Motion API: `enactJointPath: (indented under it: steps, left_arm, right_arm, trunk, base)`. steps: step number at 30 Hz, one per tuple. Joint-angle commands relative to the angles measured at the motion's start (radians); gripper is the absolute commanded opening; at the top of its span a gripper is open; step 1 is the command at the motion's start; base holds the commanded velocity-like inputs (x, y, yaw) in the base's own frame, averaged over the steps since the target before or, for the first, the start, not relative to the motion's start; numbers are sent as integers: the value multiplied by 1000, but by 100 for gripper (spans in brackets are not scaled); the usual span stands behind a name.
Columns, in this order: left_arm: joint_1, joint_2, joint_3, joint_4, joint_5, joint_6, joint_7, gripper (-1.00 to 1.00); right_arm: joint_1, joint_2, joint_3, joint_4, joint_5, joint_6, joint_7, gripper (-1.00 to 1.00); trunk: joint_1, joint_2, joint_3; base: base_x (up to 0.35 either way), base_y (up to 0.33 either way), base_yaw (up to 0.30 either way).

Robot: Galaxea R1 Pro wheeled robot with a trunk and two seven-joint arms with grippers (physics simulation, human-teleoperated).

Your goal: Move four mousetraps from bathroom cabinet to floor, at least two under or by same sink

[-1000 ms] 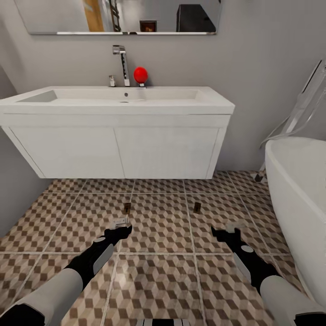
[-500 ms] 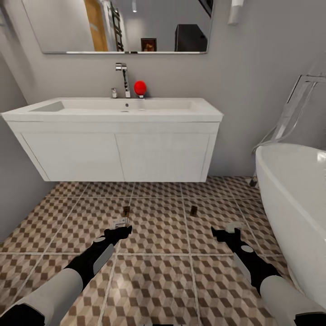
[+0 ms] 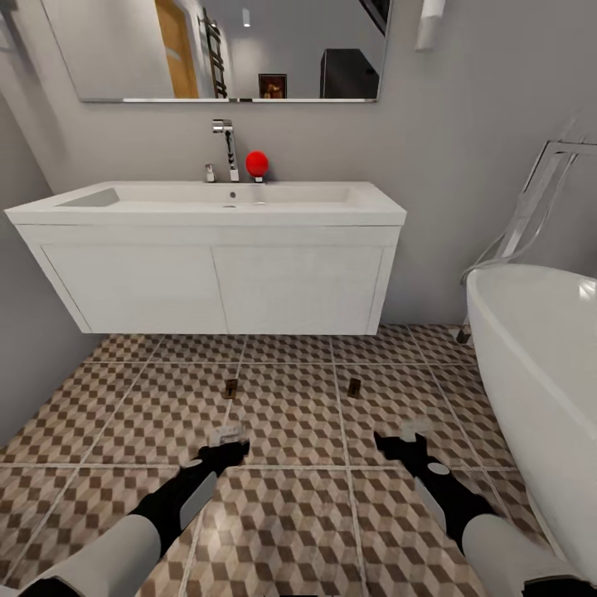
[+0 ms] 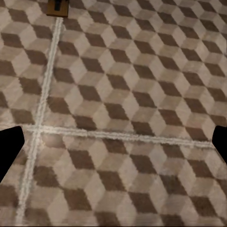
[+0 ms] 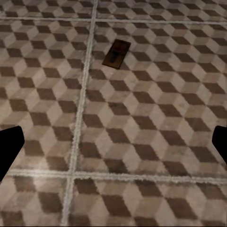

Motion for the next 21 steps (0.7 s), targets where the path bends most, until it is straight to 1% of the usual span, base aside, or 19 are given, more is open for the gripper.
enactJointPath:
  steps: [1,6,10,21]
  left_arm:
    - [2,-3,-6,3,6,2,9,100]
    - [4,-6,-5,32,7,0,9,100]
    - [5,-6,-4,54,7,-1,9,100]
    - [5,-4,-3,56,9,-1,4,100]
  right_arm:
    - [1,1,7,7,-8,-5,3,100]
    - [2,3,8,34,-5,-9,4,100]
    - [3,4,8,38,-4,-11,3,100]
    - [3,4,8,38,-3,-12,3,100]
  trunk:
    - [0,0,-1]
    - [0,0,-1]
    - [0,0,-1]
    - [0,0,-1]
  base:
    - [0,0,0]
    - [0,0,0]
    - [0,0,0]
    - [0,0,0]
